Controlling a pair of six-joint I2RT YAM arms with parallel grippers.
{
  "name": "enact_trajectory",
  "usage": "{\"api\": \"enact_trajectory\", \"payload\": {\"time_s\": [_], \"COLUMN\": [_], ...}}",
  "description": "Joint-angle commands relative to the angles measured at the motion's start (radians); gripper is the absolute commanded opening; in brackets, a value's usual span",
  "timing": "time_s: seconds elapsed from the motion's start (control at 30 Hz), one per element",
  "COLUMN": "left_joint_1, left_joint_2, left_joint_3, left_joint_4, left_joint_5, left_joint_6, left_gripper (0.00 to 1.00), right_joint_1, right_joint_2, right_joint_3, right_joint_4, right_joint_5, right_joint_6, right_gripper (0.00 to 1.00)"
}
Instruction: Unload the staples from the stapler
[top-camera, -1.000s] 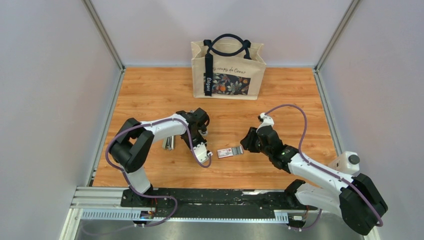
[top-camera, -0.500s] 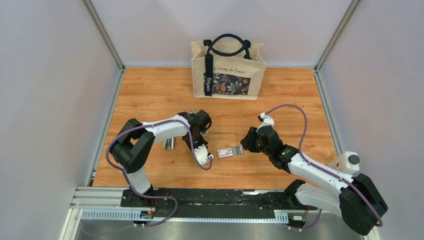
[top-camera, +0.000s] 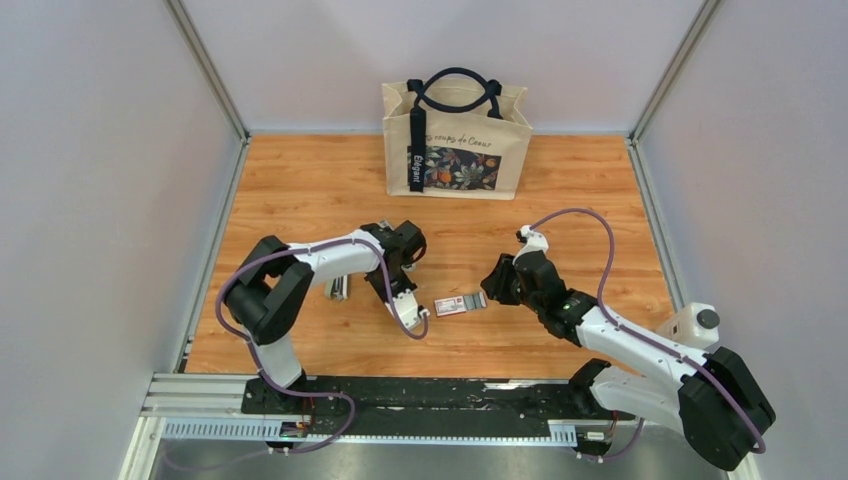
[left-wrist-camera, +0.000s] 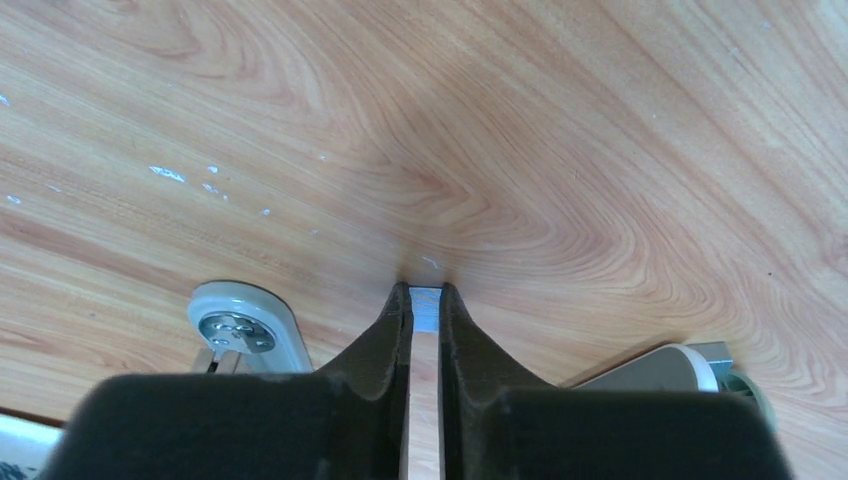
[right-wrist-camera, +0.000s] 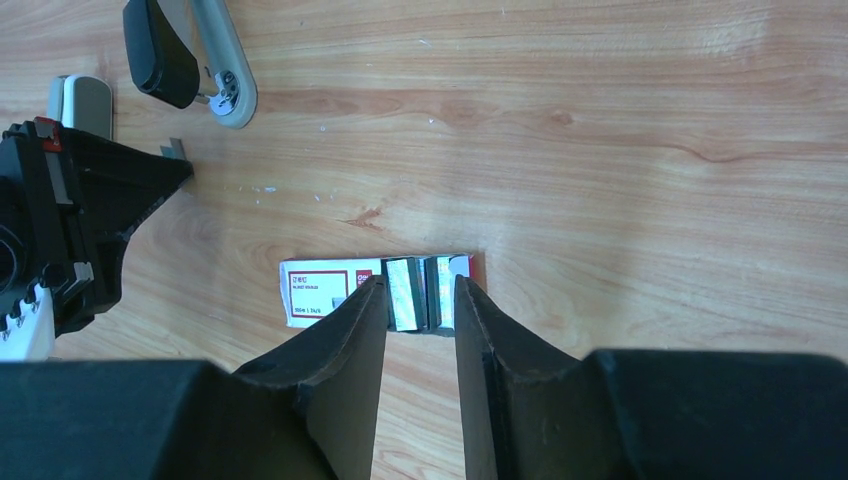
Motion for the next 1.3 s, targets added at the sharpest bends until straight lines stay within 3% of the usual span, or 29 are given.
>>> {"api": "enact_trajectory", "payload": {"time_s": [0.0,0.2,0.3,0.33,0.43,0.57,0.67,0.7,0.73,0.77,0.8,0.83,0.9,0.93,1.0,1.17,1.27], "left_joint_1": [-0.004,-0.010,-0.012,-0.010,0.017,0.056,0.132,0.154,0.193,0.212,0.227,0.249,0.257,0.258,0.258,0.260,0.260], "left_joint_2": [0.043,-0.023,-0.071,-0.079,-0.089,-0.167,-0.256,-0.278,-0.321,-0.339,-0.352,-0.365,-0.367,-0.370,-0.375,-0.392,-0.378], "left_joint_3": [0.014,0.097,0.262,0.320,0.588,0.657,0.609,0.582,0.513,0.473,0.432,0.369,0.329,0.300,0.287,0.256,0.210], "left_joint_4": [-0.043,-0.078,-0.192,-0.231,-0.375,-0.354,-0.145,0.049,0.162,0.291,0.568,0.702,0.996,1.086,1.224,1.327,1.540], "left_joint_5": [0.018,0.062,0.163,0.192,0.367,0.624,0.833,0.872,0.907,0.967,0.987,1.002,1.010,1.007,0.990,0.992,1.018], "left_joint_6": [-0.047,-0.203,-0.395,-0.529,-0.775,-1.067,-1.436,-1.552,-1.803,-1.946,-2.092,-2.362,-2.574,-2.750,-2.849,-2.969,-3.132], "left_gripper": [0.00,0.00,0.00,0.00,0.00,0.00,0.00,0.00,0.00,0.00,0.00,0.00,0.00,0.00,0.00,0.00,0.00], "right_joint_1": [-0.007,-0.007,-0.007,-0.007,-0.005,-0.005,-0.005,-0.005,-0.005,-0.007,-0.005,-0.005,-0.005,-0.005,-0.005,-0.005,-0.005], "right_joint_2": [-0.013,-0.015,-0.039,-0.065,-0.126,-0.225,-0.294,-0.311,-0.317,-0.318,-0.315,-0.312,-0.289,-0.279,-0.245,-0.180,-0.142], "right_joint_3": [-0.010,-0.002,-0.006,-0.010,-0.009,0.048,0.126,0.149,0.172,0.226,0.253,0.286,0.384,0.417,0.511,0.626,0.674], "right_joint_4": [0.046,0.039,0.046,0.051,0.062,-0.010,-0.055,-0.063,-0.072,-0.086,-0.090,-0.096,-0.106,-0.110,-0.123,-0.080,-0.077], "right_joint_5": [-0.005,-0.008,-0.022,-0.028,-0.060,-0.138,-0.206,-0.224,-0.241,-0.276,-0.289,-0.302,-0.333,-0.347,-0.394,-0.522,-0.566], "right_joint_6": [0.006,-0.002,-0.018,-0.022,-0.049,-0.078,-0.084,-0.088,-0.091,-0.097,-0.103,-0.109,-0.126,-0.134,-0.146,-0.128,-0.123], "right_gripper": [0.34,0.32,0.32,0.33,0.41,0.50,0.54,0.55,0.57,0.60,0.63,0.65,0.68,0.68,0.70,0.70,0.70]}}
